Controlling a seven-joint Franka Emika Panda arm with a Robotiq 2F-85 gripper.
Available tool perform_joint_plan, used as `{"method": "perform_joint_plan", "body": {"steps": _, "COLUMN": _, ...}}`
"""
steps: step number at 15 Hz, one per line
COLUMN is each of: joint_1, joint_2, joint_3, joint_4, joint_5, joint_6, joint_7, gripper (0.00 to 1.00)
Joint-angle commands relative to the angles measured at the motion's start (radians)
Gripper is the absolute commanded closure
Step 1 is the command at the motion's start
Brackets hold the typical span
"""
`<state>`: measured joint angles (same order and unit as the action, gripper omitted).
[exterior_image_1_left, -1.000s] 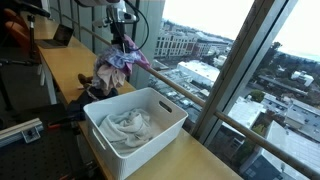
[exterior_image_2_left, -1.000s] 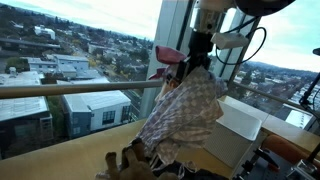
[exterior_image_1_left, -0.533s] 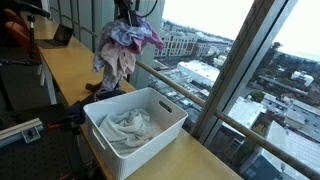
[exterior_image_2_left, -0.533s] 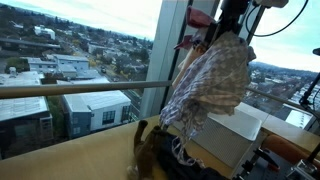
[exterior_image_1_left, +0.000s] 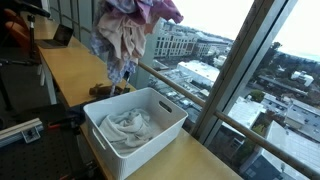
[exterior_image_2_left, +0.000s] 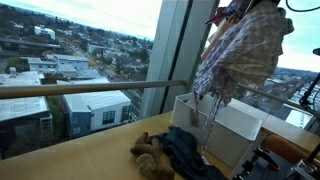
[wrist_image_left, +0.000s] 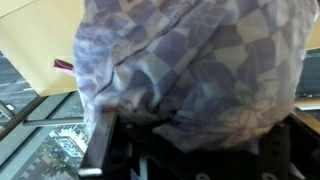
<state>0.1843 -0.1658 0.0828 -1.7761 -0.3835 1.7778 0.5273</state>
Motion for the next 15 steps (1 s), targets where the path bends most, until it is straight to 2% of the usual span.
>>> {"method": "perform_joint_plan", "body": {"steps": 1, "joint_1": -0.068, "joint_2": -0.076, "joint_3": 0.026, "joint_4": 0.013, "joint_5": -0.024, "joint_6": -0.052, "joint_7": -0.018, "gripper": 0.95}}
{"method": "perform_joint_plan", "body": {"steps": 4, "joint_1": -0.115, "joint_2": -0.113, "joint_3": 0.020, "joint_4": 0.001, "joint_5": -0.028, "joint_6": -0.057, "joint_7": -0.027, "gripper": 0.95}}
{"method": "perform_joint_plan", "body": {"steps": 9, "joint_1": -0.172, "joint_2": -0.130, "joint_3": 0.014, "joint_4": -0.087, "joint_5": -0.024, "joint_6": 0.001, "joint_7": -0.019, "gripper": 0.95}}
{"method": "perform_joint_plan", "body": {"steps": 15, "joint_1": -0.205, "joint_2": -0.052, "joint_3": -0.007, "joint_4": -0.255, "joint_5": -0.015, "joint_6": 0.179, "joint_7": -0.015, "gripper": 0.95}}
